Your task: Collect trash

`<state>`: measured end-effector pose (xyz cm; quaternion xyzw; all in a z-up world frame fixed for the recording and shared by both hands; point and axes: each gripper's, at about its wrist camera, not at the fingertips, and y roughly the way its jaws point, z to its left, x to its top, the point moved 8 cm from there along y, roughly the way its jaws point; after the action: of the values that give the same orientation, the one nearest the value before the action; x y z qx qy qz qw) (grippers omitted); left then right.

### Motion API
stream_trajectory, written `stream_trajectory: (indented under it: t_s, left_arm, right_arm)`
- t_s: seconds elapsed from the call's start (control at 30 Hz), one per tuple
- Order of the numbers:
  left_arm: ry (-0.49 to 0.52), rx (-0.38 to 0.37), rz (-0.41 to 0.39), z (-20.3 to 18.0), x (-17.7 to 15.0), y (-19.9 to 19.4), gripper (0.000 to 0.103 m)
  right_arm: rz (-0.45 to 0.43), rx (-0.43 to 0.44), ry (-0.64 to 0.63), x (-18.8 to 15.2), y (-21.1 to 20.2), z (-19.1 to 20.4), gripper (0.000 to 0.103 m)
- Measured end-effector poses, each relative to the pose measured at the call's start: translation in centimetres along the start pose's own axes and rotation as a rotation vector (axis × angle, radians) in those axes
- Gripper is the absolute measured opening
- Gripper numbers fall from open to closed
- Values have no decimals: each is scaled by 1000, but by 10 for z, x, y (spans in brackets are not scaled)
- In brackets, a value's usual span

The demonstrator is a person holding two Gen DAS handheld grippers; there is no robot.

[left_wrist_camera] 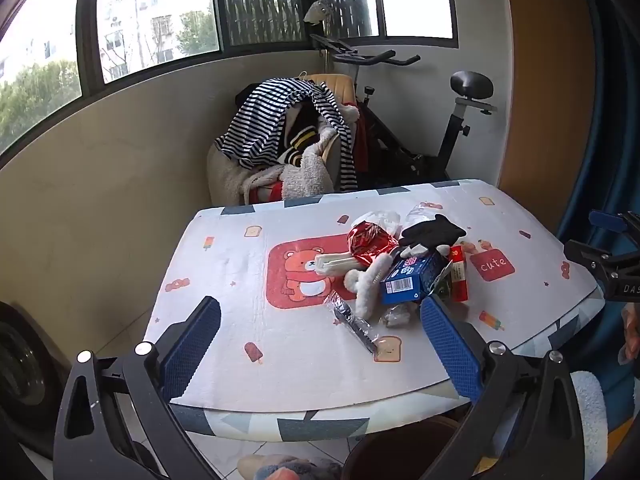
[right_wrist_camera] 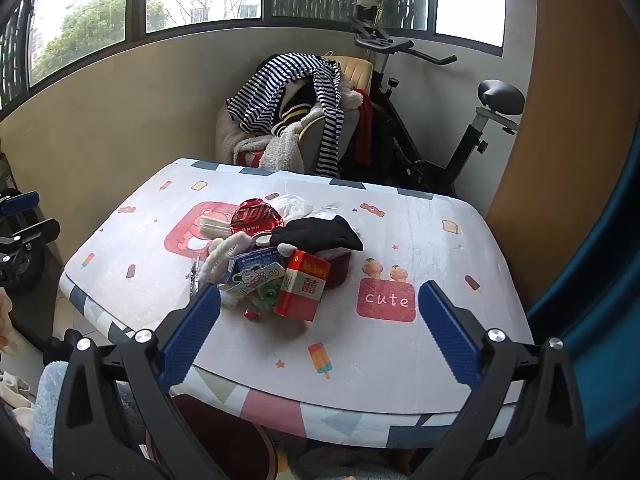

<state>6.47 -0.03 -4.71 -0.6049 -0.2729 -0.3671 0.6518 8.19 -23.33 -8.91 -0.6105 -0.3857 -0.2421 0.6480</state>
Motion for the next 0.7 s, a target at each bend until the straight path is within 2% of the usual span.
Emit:
stream_trajectory:
  t_s: [0.7]
  left_arm:
    - [1, 20, -15, 3, 4, 0, 98]
  right_arm:
    - [-1, -12, -11, 7, -4, -4, 97]
